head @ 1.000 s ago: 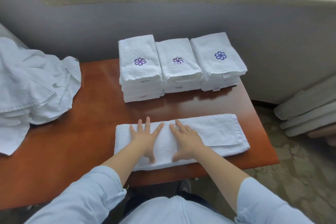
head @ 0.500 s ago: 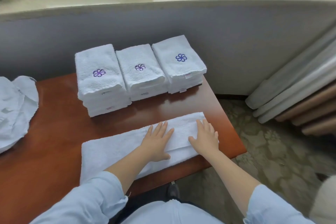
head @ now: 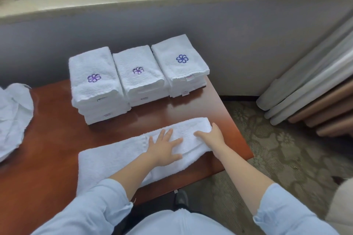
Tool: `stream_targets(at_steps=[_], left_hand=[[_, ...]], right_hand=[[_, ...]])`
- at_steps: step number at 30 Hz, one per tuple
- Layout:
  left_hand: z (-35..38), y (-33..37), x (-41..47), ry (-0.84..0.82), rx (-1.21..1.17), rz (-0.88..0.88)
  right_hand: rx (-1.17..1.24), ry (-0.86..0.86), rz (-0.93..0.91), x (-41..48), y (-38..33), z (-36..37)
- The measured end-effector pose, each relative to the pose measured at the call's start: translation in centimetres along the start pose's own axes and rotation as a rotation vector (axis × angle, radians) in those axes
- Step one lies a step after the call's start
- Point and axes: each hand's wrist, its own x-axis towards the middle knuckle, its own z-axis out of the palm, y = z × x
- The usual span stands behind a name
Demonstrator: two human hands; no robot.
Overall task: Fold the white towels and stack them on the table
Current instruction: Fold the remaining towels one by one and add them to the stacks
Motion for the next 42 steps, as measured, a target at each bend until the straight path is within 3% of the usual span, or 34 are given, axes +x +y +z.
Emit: stream_targets(at_steps=[2, 4, 6, 8, 13, 17, 21, 29, 32, 35, 38, 40, 42], left_hand=[[-0.8, 0.4, 0.2, 0.083, -0.219, -0.002], [-2.3, 1.0, 0.0, 0.207, -0.574, 0.03], [-4.0, 1.4, -0.6, 0.247, -0.931, 0.041], [-5.5, 1.2, -1.5, 0.259, -1.117, 0.012], [-8.7, -1.9, -5.3, 0.381, -1.18, -0.076], [-9.6, -4.6, -9.3, 0.372, -1.188, -0.103], [-9.4, -7.6, -13.0, 0.282, -1.214, -0.011], [-5.8, -15.3, -17.2, 0.274, -1.209, -0.307], [-3.8, -18.2, -17.5, 0.303, -1.137, -0.416], [-1.8, -20.6, -17.6, 0.299, -1.141, -0.515], [-0.5, -22.4, -18.0, 0.231, -1.195, -0.494], [0.2, -23.3, -18.1, 0.209, -1.2, -0.468], [0.9, -24.1, -18.1, 0.204, -1.152, -0.452]], right_hand=[[0.171, -0.036, 0.002, -0.4, -0.6, 0.0], [0.192, -0.093, -0.073, -1.2, -1.7, 0.2], [0.238, -0.18, -0.131, -2.1, -3.0, 0.7], [0.312, -0.271, -0.155, -3.0, -4.4, 1.7], [0.412, -0.467, -0.213, -5.4, -7.8, 5.1], [0.47, -0.593, -0.209, -7.2, -9.8, 8.5], [0.335, -0.643, -0.239, -8.9, -10.9, 12.4], [0.115, -0.729, -0.27, -11.6, -10.3, 20.1], [0.086, -0.662, -0.3, -12.8, -9.4, 22.3], [-0.14, -0.36, -0.479, -13.5, -8.0, 23.5], [-0.505, -0.056, -0.7, -13.7, -6.1, 23.9], [-0.699, -0.014, -0.735, -13.5, -4.8, 24.2], [-0.876, -0.083, -0.694, -13.4, -3.6, 25.0]])
